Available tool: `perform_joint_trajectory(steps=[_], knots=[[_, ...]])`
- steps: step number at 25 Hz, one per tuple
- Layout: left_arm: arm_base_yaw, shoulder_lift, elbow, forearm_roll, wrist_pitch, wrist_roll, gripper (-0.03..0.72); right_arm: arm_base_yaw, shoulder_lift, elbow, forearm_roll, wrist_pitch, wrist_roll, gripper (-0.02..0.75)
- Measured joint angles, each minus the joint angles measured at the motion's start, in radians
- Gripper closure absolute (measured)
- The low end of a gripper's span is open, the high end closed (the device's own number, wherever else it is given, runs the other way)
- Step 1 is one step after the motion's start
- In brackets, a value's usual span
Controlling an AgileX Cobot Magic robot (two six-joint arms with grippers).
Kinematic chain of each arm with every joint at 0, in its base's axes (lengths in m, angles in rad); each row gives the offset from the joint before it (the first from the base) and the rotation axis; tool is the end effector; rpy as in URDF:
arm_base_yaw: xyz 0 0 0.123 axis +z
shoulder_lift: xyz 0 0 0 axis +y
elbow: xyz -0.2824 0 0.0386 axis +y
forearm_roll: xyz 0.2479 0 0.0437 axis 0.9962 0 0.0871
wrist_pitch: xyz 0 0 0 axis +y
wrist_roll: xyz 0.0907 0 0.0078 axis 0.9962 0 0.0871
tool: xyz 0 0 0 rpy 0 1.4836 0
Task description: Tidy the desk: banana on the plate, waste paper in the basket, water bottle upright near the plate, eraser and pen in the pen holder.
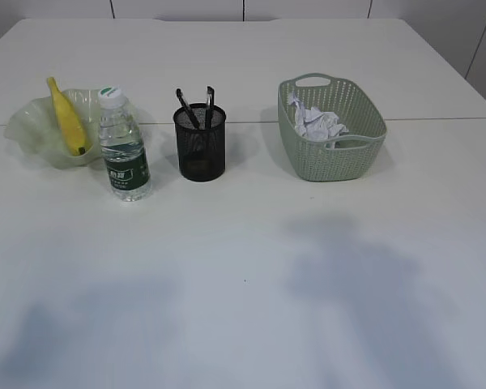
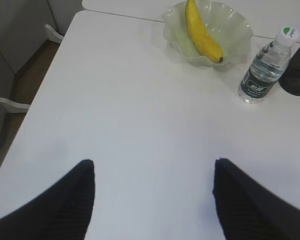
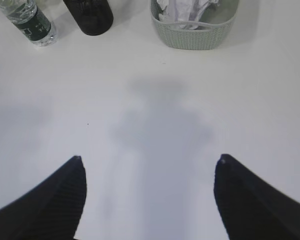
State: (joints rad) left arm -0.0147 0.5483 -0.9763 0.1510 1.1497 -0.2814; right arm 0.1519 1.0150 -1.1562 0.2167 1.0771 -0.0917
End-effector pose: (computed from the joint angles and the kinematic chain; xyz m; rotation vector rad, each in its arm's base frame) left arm 0.0595 0.0116 0.3925 -0.3004 2.1735 0.0201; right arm 0.1780 0.0447 0.3948 -0.2562 2.3983 0.3052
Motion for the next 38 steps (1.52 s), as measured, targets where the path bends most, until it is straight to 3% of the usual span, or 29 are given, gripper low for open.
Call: perform_joint_trajectory(steps=[12,22,28,38], knots=[[0.0,-0.292,0.068,0.03,0.116,0.0,0.177,0.0,-0.393,0.176,-0.057,0.098,0.084,0.149],[0.0,-0.531,0.201,-0.062,0.122,0.013,0.18,0.0,-0.634,0.28,-0.087,0.186,0.125,0.149],[0.0,-0.54,0.216,-0.105,0.132,0.048,0.18,0.0,-0.848,0.343,-0.164,0.195,0.128,0.149],[0.0,-0.54,0.337,-0.132,0.129,0.097,0.181,0.0,-1.035,0.468,-0.173,0.201,0.113,0.149]])
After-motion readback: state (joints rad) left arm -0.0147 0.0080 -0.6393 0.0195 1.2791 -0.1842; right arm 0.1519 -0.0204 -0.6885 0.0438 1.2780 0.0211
